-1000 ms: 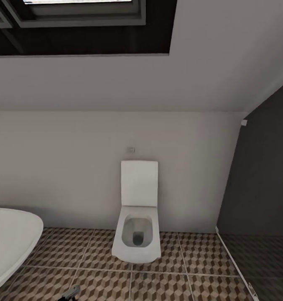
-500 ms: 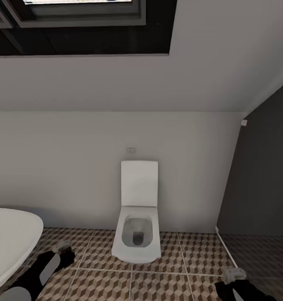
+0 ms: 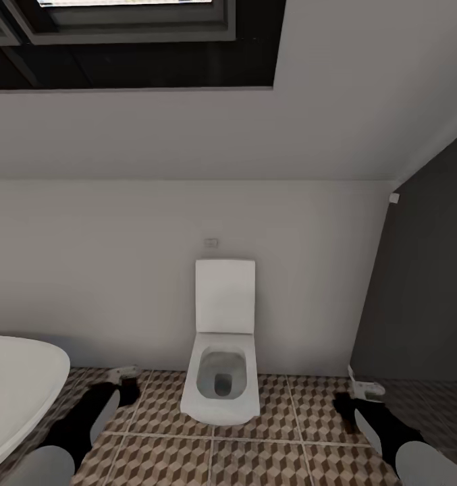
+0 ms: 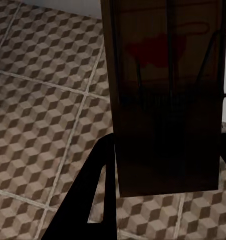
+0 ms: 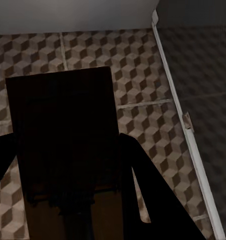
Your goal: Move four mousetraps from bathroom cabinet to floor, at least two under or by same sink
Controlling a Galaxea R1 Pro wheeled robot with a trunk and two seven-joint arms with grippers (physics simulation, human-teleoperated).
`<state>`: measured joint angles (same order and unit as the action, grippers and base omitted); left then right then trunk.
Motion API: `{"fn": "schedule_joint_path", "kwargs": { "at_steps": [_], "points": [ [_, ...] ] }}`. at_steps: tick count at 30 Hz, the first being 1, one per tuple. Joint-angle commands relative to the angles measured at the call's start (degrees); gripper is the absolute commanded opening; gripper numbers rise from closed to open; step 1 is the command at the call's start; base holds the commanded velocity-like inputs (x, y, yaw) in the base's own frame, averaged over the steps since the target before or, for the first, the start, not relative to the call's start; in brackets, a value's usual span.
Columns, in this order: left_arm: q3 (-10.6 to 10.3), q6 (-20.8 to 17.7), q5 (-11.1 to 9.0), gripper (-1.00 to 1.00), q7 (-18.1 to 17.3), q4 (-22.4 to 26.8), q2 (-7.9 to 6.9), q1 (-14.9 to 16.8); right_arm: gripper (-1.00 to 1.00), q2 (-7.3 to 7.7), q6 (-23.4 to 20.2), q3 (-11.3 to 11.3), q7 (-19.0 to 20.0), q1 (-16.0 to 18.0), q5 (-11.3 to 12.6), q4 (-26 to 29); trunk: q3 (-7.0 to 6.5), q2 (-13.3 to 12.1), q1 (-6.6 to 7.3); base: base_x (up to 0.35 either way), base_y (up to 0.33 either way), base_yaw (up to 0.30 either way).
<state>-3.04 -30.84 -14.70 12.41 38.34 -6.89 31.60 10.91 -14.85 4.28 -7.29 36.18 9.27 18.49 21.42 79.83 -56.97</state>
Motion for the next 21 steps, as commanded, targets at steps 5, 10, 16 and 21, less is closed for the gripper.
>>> {"fn": "schedule_joint_path", "kwargs": {
  "at_steps": [5, 10, 16, 21],
  "points": [
    [-0.65, 0.14, 1.06, -1.0, -1.79, -0.32, 0.2, 0.05, -1.0, -0.79, 3.73, 0.38, -3.05, 0.2, 0.81, -0.09, 0.07, 0.04, 0.0, 0.0, 0.0, 0.0],
    [-0.61, 0.41, 2.57, -1.0, -2.69, 0.14, 0.4, 0.05, -1.0, -1.09, 4.0, 0.38, -3.23, 0.21, 0.75, -0.04, 0.07, 0.04, 0.0, 0.0, 0.0, 0.0],
    [-0.49, 0.44, 3.04, -1.0, -2.26, 0.3, 1.37, 0.05, -1.0, -1.17, 4.03, 0.38, -3.25, 0.21, 0.75, -0.03, 0.07, 0.04, 0.0, 0.0, 0.0, 0.0],
    [-0.47, 0.43, 3.18, -1.0, -1.73, 0.37, 2.96, 0.05, -1.0, -2.17, 3.95, 0.4, -3.25, 0.21, 0.46, -0.03, 0.07, 0.04, 0.0, 0.0, 0.0, 0.0]
  ]
}}
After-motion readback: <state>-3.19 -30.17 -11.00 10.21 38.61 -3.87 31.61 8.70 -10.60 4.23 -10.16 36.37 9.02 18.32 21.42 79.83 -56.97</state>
